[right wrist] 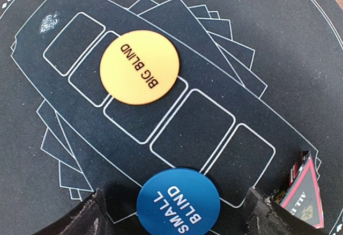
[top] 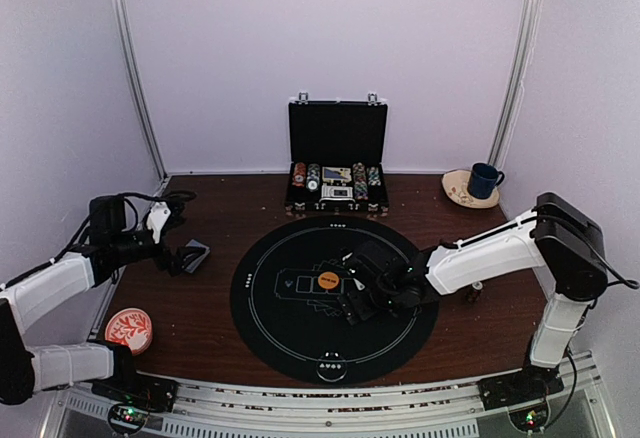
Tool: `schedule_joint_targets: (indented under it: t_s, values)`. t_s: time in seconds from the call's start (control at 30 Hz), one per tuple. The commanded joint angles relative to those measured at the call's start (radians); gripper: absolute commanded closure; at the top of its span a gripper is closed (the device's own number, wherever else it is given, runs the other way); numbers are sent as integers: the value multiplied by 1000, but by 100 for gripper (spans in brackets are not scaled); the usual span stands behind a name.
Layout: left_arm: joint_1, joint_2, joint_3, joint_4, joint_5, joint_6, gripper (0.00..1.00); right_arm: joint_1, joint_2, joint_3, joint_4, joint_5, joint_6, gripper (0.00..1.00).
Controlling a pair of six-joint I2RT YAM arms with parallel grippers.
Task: Distribute texas hold em gaming equipment
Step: Pick up the small blind button from the poker table mat.
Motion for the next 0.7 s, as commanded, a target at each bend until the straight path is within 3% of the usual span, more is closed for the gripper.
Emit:
schedule_joint_targets:
  t_s: [0.0, 0.37, 0.67]
  values:
    - [-3, -9, -17, 50, 0, 14, 2, -6, -8, -25, 49, -7, 26, 11]
    - [-3, -12, -27, 60, -5, 17, 2, -19, 13, -44, 67, -38, 69, 17]
    - [-3, -17, -29, 64, -4, 18, 2, -12, 28, -40, 47, -20, 83, 29]
